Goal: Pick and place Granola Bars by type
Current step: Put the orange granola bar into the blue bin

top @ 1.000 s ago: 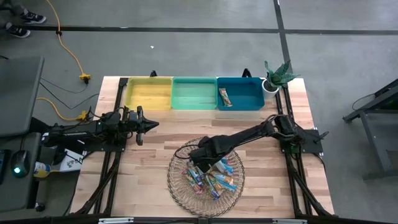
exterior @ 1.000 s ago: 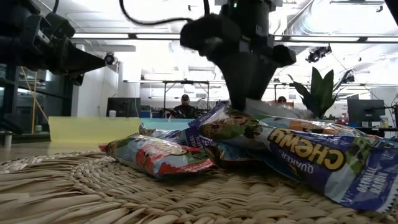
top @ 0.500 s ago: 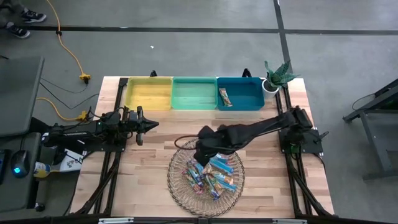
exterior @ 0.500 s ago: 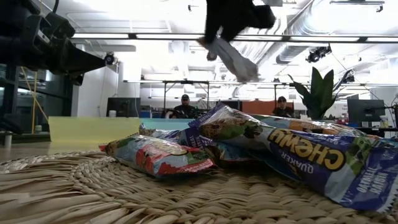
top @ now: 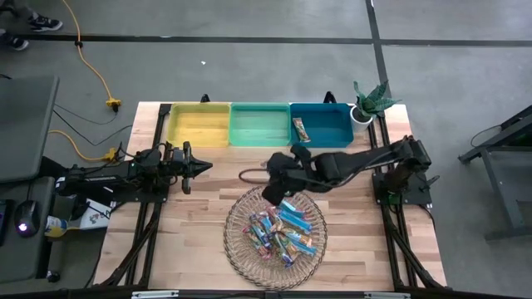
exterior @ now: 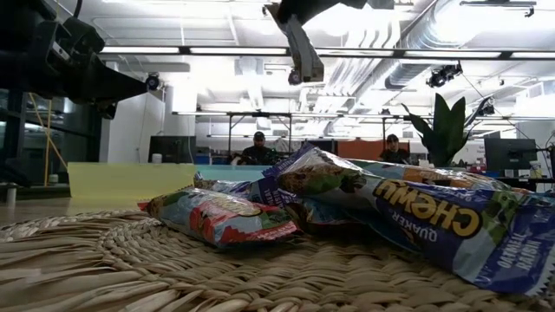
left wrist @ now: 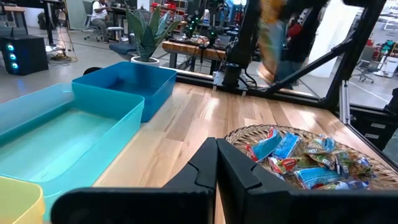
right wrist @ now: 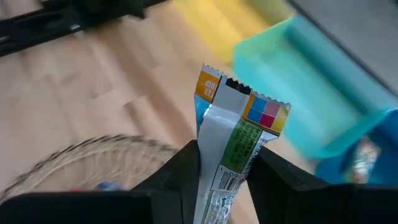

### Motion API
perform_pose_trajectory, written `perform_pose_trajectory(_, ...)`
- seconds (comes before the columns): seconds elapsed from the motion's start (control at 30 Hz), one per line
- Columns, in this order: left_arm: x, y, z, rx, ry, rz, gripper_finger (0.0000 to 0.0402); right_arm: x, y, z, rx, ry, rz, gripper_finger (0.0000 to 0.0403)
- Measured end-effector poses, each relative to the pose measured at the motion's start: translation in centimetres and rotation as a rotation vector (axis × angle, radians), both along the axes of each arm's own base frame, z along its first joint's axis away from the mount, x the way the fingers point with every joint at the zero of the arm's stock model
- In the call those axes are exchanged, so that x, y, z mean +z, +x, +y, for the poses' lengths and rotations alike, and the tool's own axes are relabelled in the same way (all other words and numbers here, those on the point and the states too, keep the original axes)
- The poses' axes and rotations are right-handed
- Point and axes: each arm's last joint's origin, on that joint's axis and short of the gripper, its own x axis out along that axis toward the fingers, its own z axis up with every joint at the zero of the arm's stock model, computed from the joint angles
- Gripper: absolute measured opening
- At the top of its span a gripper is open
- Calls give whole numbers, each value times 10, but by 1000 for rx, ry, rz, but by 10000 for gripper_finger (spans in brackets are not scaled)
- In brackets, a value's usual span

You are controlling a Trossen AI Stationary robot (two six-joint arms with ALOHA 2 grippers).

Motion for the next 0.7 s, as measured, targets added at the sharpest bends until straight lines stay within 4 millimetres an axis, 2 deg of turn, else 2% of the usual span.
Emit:
perform_pose_trajectory(0.13, 0, 0, 0, 0, 0, 0, 0, 3, -1, -22, -36, -48, 20, 100)
perform_pose_trajectory(0.27, 0, 0, 0, 0, 0, 0, 0, 4, -3, -54, -102, -69, 71, 97)
perform_pose_trajectory(0.7, 0, 0, 0, 0, 0, 0, 0, 8, -45, -196, -406, -59, 250, 96)
